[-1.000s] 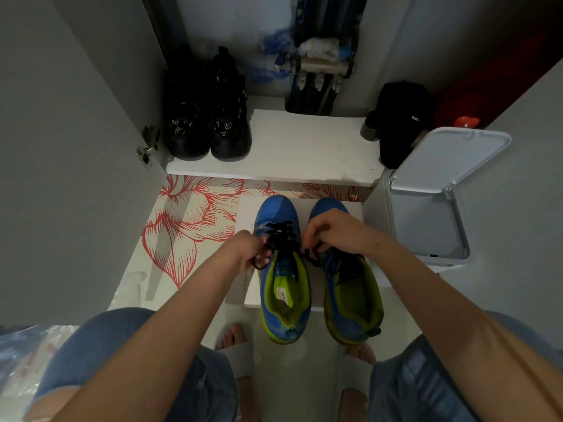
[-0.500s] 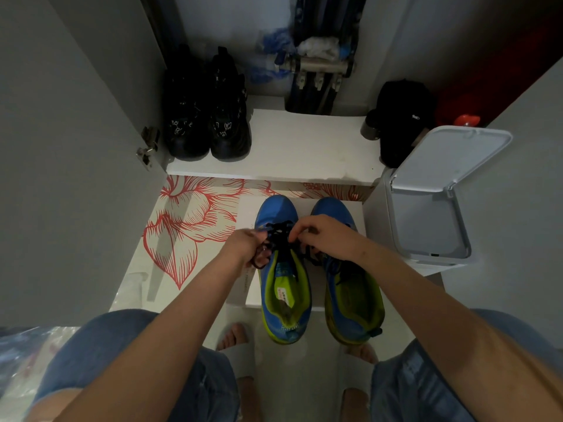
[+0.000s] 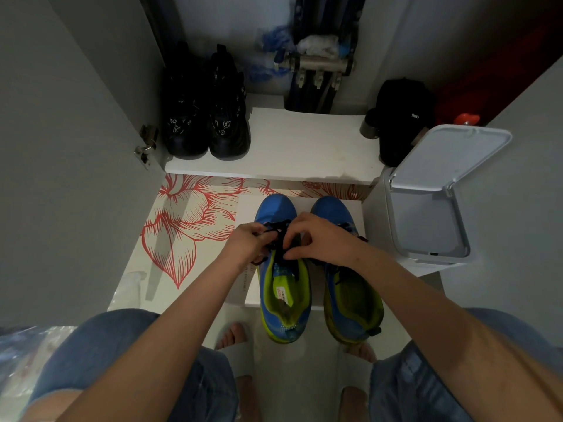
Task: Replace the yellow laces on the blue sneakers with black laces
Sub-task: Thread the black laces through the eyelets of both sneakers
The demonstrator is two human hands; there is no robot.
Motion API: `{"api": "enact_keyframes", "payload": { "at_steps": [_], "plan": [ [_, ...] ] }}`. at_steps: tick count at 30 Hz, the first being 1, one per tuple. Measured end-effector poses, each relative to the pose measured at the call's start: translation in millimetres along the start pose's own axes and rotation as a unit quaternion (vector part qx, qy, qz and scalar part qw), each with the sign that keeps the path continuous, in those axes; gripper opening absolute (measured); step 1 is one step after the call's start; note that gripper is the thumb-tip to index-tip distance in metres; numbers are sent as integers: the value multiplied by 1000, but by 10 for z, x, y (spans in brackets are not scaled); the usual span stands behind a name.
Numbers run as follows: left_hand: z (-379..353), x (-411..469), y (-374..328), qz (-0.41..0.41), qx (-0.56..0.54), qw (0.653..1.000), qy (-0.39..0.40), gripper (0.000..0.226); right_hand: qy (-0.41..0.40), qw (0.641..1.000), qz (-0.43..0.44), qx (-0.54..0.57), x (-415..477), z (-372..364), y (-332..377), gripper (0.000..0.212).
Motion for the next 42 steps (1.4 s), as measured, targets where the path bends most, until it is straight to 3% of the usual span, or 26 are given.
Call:
{"api": "enact_keyframes", "payload": {
  "at_steps": [3, 8, 11, 19, 21, 25, 27, 30, 33, 42],
  "plan": [
    [-16, -12, -18, 40, -35, 998, 26, 14, -19, 999, 19, 20, -10, 36, 0, 20],
    [-89, -48, 10, 94, -195, 976, 14, 24, -7, 999, 38, 22, -55, 66, 23, 27],
    [-86, -19, 25, 95, -159, 982, 23, 26, -7, 1000, 28, 7, -25, 40, 2, 33],
    [10, 49, 10, 37, -2, 999, 4, 29, 12, 999, 31, -27, 3, 41, 13, 13],
    [9, 50, 11, 44, -12, 999, 5, 23, 17, 999, 32, -17, 19, 40, -7, 8],
    [3, 47, 57, 74, -62, 995, 9, 34, -21, 996, -23, 89, -4, 91, -156, 10],
    [-8, 46, 67, 83, -76, 993, 14, 35, 8, 991, -50, 122, -24, 85, -246, 5],
    [-30, 18, 59, 91, -112, 989, 17, 34, 86, 991, -56, 90, -62, 63, -280, 15],
    [-50, -7, 58, 104, -147, 983, 27, 33, 105, 993, -58, 9, -78, 66, -271, 9],
    [-86, -21, 34, 161, -178, 969, 50, 30, 17, 992, -78, 102, 3, 61, -225, 26]
  ]
}}
Point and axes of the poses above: each hand's wrist, its own x-axis towards the middle knuckle, its own z-axis out of the back of the hand, y = z × x, the point moved 5 cm from there along x, towards the middle knuckle, and after that the axes turned 11 degrees about y, right-handed, at the moved point
